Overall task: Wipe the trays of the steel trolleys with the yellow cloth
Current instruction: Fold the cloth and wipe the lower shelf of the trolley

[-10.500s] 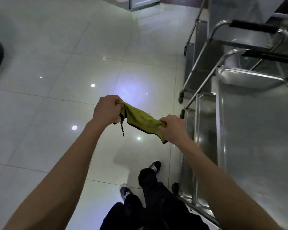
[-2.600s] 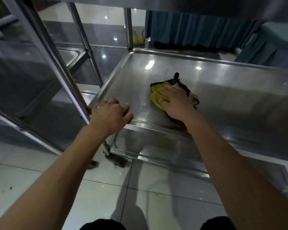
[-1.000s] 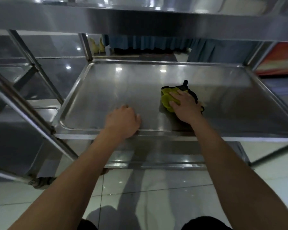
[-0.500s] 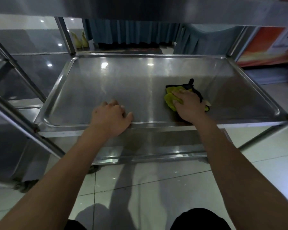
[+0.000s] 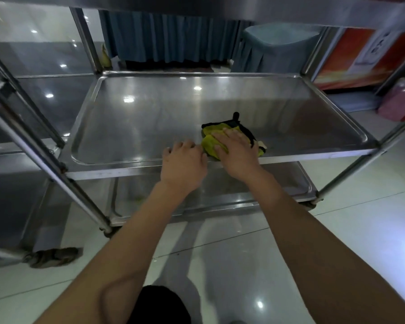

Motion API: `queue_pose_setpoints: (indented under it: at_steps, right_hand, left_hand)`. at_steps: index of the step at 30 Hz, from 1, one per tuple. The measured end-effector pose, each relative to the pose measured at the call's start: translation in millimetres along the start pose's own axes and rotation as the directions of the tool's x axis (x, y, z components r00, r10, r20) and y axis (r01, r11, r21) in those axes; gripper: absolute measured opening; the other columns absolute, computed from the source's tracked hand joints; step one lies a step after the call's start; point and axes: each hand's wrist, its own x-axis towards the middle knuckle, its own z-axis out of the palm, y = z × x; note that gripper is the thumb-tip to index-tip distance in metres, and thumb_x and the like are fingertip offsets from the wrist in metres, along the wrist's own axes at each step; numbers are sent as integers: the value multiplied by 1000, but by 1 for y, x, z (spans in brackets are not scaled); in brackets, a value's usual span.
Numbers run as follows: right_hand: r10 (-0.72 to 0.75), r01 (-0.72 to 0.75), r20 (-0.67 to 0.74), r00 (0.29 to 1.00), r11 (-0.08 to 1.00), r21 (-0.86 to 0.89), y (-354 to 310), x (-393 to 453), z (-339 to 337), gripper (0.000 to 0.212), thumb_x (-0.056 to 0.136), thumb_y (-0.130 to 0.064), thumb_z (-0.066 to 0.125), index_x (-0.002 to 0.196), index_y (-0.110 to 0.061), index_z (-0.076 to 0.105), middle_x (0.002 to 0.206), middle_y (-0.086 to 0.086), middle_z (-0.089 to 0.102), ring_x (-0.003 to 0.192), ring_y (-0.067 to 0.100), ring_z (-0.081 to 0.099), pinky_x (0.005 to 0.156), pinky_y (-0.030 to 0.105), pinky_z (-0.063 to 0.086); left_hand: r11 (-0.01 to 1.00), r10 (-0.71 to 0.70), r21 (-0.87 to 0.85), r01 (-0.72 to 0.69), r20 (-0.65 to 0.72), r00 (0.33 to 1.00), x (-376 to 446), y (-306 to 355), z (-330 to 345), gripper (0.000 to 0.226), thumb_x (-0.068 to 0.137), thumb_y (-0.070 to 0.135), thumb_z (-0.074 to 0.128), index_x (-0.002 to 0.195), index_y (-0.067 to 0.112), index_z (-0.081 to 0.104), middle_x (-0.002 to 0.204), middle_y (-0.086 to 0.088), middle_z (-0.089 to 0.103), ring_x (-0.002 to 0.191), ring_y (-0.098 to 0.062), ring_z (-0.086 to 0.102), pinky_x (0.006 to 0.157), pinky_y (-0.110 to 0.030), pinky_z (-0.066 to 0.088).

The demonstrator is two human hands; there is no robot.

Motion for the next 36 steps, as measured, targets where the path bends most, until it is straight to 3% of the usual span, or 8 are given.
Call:
queue_pose_setpoints:
  at_steps: [4, 9, 15, 18, 26, 32, 36]
  right_hand:
    - [-5, 5, 10, 1000, 1000, -6, -1, -3, -3, 46, 106, -45, 34, 151, -42, 36, 165, -8, 21, 151, 17, 16, 119, 59, 6]
    - [-78, 85, 103, 992, 994, -69, 8, -4, -15, 48, 106, -49, 29, 153, -44, 28, 166, -7, 16, 152, 20, 15, 119, 60, 10]
    - [-155, 153, -18, 988, 983, -99, 37, -6, -15, 45, 106, -42, 31, 151, -40, 36, 164, -6, 25, 152, 18, 14, 118, 58, -11]
    - [-81, 77, -63, 995, 995, -61, 69, -5, -22, 43, 107, -41, 33, 149, -40, 41, 163, -10, 26, 152, 14, 13, 120, 52, -6]
    - [36, -27, -146, 989, 997, 66, 184, 4, -54, 42, 102, -36, 47, 143, -40, 50, 159, -11, 35, 150, 12, 19, 120, 50, -1]
    - [199, -193, -150, 968, 980, 53, 278, 5, -97, 51, 96, -43, 37, 146, -38, 48, 159, -8, 34, 150, 16, 20, 120, 50, -1]
    - [234, -224, -179, 956, 972, 77, 321, 17, -115, 46, 101, -28, 46, 147, -33, 48, 159, -2, 37, 148, 21, 26, 122, 53, 12]
  left_hand:
    - [999, -38, -33, 37, -6, 999, -7, 3, 7, 35, 101, 33, 39, 114, 16, 67, 120, -6, 59, 115, -31, 53, 103, -49, 38]
    - [1000, -4, -27, 3, -7, 1000, -9, 3, 7, 38, 100, 33, 36, 113, 16, 66, 118, -9, 60, 112, -32, 55, 102, -51, 41]
    - [996, -70, -47, 70, 4, 998, 5, 37, 1, 31, 90, 29, 46, 105, 17, 70, 112, -7, 62, 110, -32, 53, 96, -48, 44]
    - [995, 8, -101, -8, -2, 1000, 14, 74, 3, 28, 88, 27, 46, 102, 21, 70, 106, -2, 66, 104, -28, 56, 85, -40, 45]
    - [997, 34, -73, -31, 42, 999, 57, 145, 30, 26, 91, 28, 46, 96, 18, 70, 105, -3, 64, 105, -28, 58, 88, -43, 46]
    - [998, 43, -50, -40, 48, 998, 105, 176, 32, 28, 90, 32, 48, 104, 22, 70, 109, -3, 62, 108, -29, 55, 85, -44, 45]
    - [1000, 12, -19, -10, 139, 990, 134, 194, 35, 28, 92, 33, 47, 104, 23, 71, 112, -5, 62, 109, -30, 56, 87, -43, 47]
